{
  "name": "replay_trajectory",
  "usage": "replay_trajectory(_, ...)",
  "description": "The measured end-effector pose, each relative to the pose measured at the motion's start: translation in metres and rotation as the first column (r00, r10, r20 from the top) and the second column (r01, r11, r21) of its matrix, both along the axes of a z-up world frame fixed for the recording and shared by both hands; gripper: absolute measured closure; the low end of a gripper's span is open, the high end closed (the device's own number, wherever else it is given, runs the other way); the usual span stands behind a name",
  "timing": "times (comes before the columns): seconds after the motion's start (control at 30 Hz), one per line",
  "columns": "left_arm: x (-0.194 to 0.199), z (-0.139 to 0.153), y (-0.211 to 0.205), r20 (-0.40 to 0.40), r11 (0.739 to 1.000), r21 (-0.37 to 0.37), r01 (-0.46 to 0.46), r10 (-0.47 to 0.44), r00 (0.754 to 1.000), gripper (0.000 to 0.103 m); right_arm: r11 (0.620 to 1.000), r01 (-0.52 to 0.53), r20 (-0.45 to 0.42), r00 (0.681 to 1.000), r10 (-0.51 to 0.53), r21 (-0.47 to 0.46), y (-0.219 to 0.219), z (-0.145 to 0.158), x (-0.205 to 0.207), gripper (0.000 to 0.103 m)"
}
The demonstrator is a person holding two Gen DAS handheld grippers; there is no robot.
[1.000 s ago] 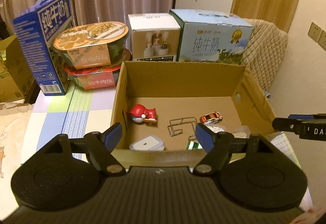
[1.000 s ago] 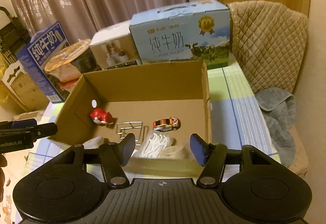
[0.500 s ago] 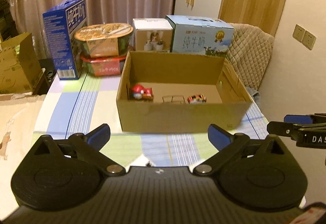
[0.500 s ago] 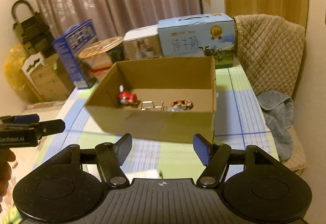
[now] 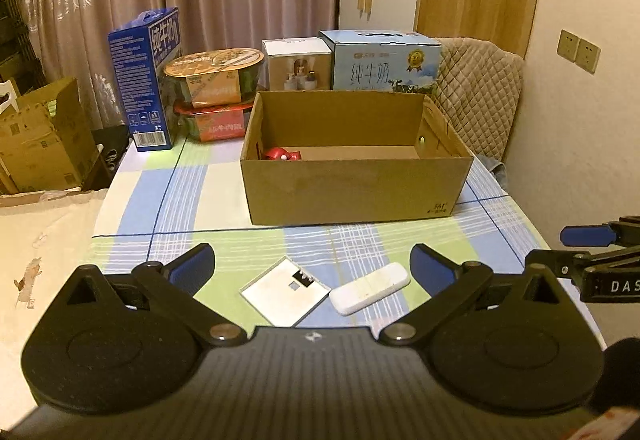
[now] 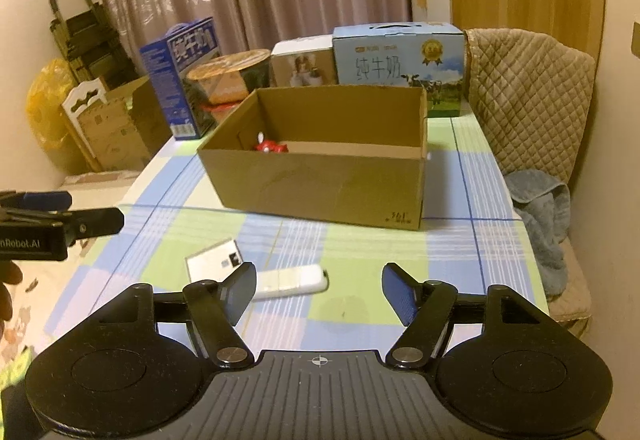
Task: Organize rigid objects
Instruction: 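Withdraw both tools from the box toward the switch plate and USB stick, then grasp the white switch plate with left tool while right tool grasps the USB stick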
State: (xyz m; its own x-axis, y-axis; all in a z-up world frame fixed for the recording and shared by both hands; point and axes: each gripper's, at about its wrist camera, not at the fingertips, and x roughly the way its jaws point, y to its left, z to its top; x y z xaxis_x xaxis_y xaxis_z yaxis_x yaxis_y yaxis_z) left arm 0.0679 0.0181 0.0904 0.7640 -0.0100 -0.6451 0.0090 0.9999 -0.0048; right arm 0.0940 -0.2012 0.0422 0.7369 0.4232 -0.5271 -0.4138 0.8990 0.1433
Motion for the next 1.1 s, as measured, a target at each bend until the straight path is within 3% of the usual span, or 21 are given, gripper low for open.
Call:
replay_trajectory(0.43, -0.024, -0.014, -0.005, -0.012, 0.997, 0.054, 0.053, -0.053, 0.999, 0.001, 0.994, -0.056, 0.004, 0.998, 0.057, -0.097, 0.015, -0.019, -0.020, 0.034)
replay_trajectory(1.1, -0.019, -0.041, 0.005, -0.063, 0.994, 0.077, 0.078, -0.073, 0.995, 0.001, 0.989, -0.079, -0.038, 0.997, 0.074, -0.123, 0.025, -0.039, -0.013, 0.034)
